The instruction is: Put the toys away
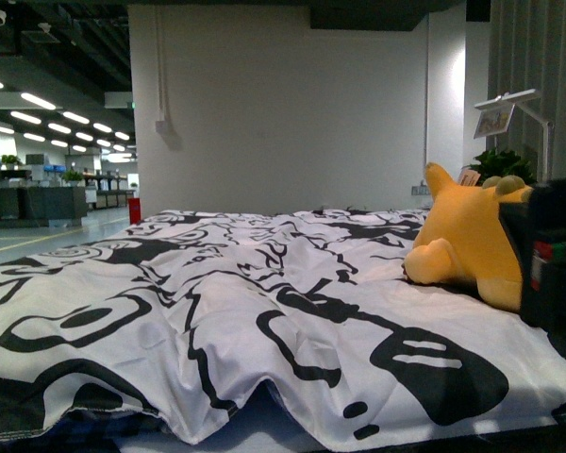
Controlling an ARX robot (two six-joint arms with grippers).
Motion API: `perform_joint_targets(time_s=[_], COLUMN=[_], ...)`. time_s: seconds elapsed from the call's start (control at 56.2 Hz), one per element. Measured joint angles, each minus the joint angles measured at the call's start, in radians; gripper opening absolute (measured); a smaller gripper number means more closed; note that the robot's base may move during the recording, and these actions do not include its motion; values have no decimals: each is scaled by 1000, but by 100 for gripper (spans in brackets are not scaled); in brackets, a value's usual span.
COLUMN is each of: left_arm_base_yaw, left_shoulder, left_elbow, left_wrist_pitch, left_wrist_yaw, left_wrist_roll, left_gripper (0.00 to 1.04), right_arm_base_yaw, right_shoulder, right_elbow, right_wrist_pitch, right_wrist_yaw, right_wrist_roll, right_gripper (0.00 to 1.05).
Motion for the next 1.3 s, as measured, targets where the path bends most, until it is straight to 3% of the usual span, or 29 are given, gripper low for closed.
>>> perform_joint_targets(time_s=[0.267, 0.623, 1.3], left_arm_base_yaw=[0, 0, 0], left_shoulder=[0, 0, 0], left_elbow=[0, 0, 0], left_wrist_pitch=[0, 0, 0], left_wrist_yaw=[0, 0, 0], left_wrist_roll=[0, 0, 0], left_gripper=[99, 99, 99], right_arm_base_yaw=[-95, -156, -173], right_shoulder=[239, 369, 566], right_elbow=[178, 310, 454], right_wrist_pitch=[59, 94, 148], right_wrist_yaw=[-72, -130, -137], right_wrist_roll=[-35, -43, -108], right_gripper=[103, 103, 103])
